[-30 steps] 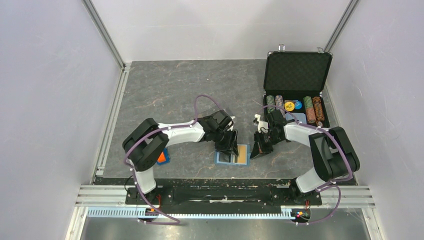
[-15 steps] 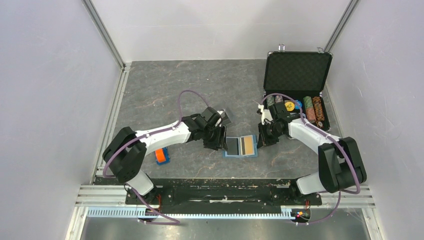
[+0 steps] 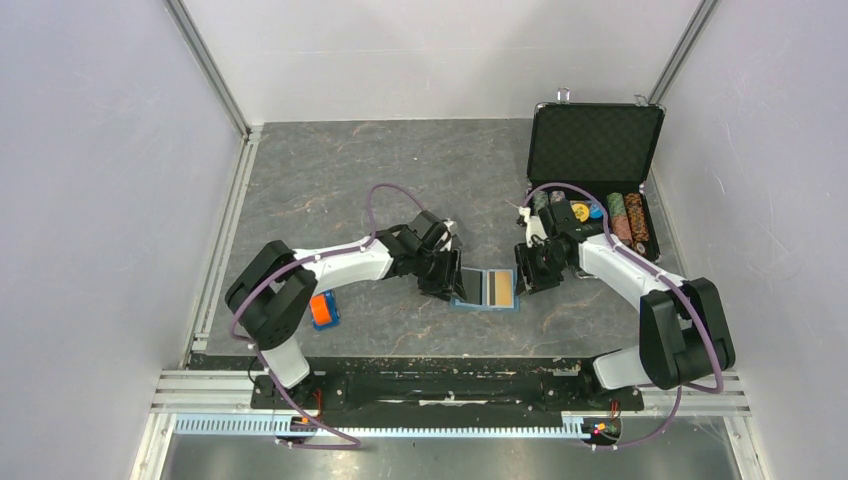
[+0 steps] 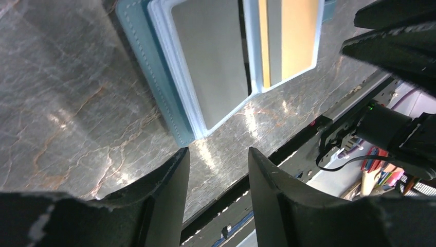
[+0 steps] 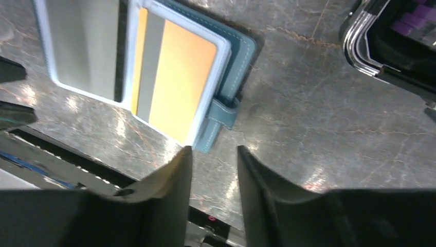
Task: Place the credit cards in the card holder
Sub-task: Turn over the card slot in the card holder.
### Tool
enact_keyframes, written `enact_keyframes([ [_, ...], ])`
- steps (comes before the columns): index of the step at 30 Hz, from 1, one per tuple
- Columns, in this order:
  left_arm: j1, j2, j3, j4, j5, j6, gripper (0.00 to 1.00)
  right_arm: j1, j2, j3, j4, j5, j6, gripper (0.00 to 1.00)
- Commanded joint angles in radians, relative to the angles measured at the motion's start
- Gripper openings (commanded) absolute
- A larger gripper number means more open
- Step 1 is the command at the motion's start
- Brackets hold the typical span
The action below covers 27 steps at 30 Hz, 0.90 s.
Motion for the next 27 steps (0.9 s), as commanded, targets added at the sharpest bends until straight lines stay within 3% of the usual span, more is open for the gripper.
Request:
enact_keyframes([
  [1, 0.002, 0.028, 0.074, 0.037, 0.047, -0.029, 0.52, 0.004, -0.014, 0.001, -0.044, 0.056, 0.007, 0.48],
  [7, 0.002, 0.044, 0.097, 0.04, 0.05, -0.04, 0.51, 0.004, -0.073, 0.019, -0.066, 0.07, 0.021, 0.67],
  [10, 0.003, 0.049, 0.112, 0.038, 0.045, -0.044, 0.5, 0.005, -0.077, 0.054, -0.06, 0.018, -0.011, 0.65],
  [15, 0.012, 0.054, 0.113, 0.055, 0.027, -0.068, 0.49, 0.038, -0.017, 0.118, -0.002, -0.124, -0.031, 0.44],
  [21, 0.048, 0.088, 0.117, 0.04, 0.009, -0.08, 0.49, 0.134, 0.121, 0.146, 0.083, -0.181, 0.008, 0.19],
  [27, 0.054, 0.143, 0.112, 0.075, 0.033, -0.085, 0.49, 0.162, 0.198, 0.121, 0.147, -0.17, 0.028, 0.06],
])
